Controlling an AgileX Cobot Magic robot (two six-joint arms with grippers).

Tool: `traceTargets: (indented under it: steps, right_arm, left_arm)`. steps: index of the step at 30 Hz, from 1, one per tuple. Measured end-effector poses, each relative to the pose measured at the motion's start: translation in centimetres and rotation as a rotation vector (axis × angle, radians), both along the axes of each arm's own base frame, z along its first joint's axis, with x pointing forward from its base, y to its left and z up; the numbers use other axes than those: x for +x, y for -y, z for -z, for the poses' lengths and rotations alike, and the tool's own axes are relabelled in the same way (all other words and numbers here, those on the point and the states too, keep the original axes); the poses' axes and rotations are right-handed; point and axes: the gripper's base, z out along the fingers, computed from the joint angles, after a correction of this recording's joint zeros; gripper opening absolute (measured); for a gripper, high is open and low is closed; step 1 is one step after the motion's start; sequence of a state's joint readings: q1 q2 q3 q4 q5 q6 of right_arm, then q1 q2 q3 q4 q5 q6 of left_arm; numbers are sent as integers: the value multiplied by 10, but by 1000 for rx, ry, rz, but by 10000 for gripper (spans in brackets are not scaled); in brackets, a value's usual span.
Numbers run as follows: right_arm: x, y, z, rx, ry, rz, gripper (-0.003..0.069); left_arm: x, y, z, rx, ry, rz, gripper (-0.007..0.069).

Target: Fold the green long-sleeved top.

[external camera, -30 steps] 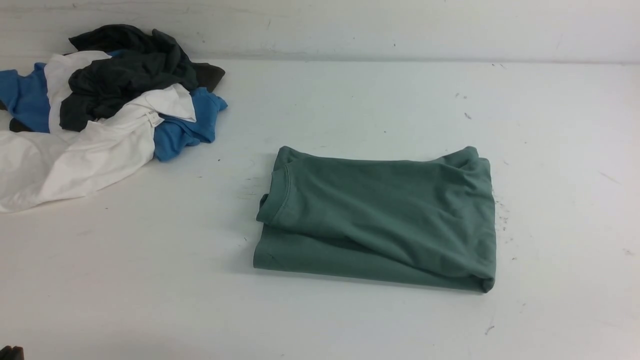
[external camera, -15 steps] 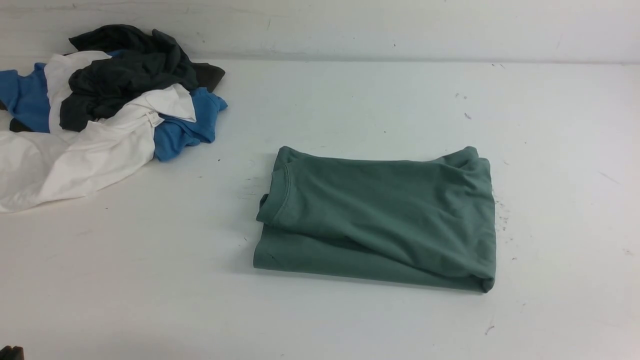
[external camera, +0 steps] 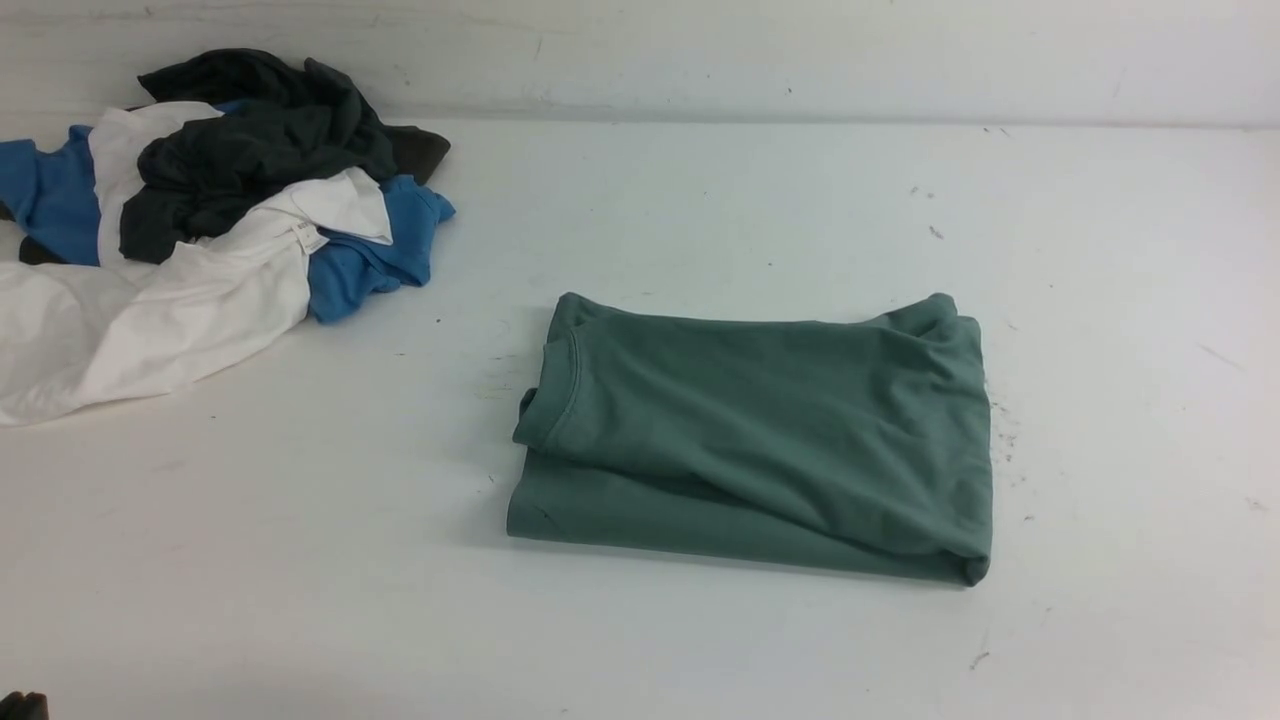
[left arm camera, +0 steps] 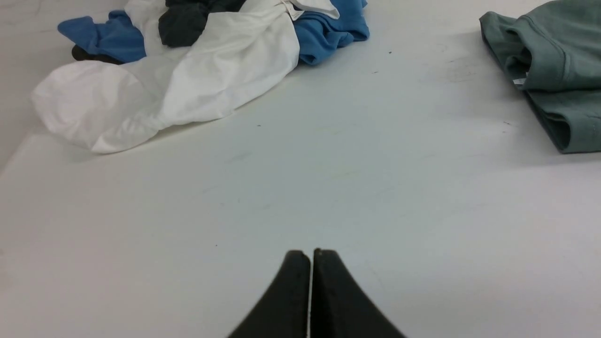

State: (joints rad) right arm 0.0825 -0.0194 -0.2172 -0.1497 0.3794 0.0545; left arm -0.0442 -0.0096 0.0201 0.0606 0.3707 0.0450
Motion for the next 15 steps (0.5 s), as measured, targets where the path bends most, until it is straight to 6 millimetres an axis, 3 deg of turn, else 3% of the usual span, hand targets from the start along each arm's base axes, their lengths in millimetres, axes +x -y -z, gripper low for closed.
traceTargets:
  steps: [5,15]
  right_arm:
    - [14,5,78,-23,-259,110,-15]
    - [15,8,79,-11,-251,172,-15]
  left_arm:
    - [0,0,0,-1,1,0,-4]
    - [0,0,0,-4,1,0,-4]
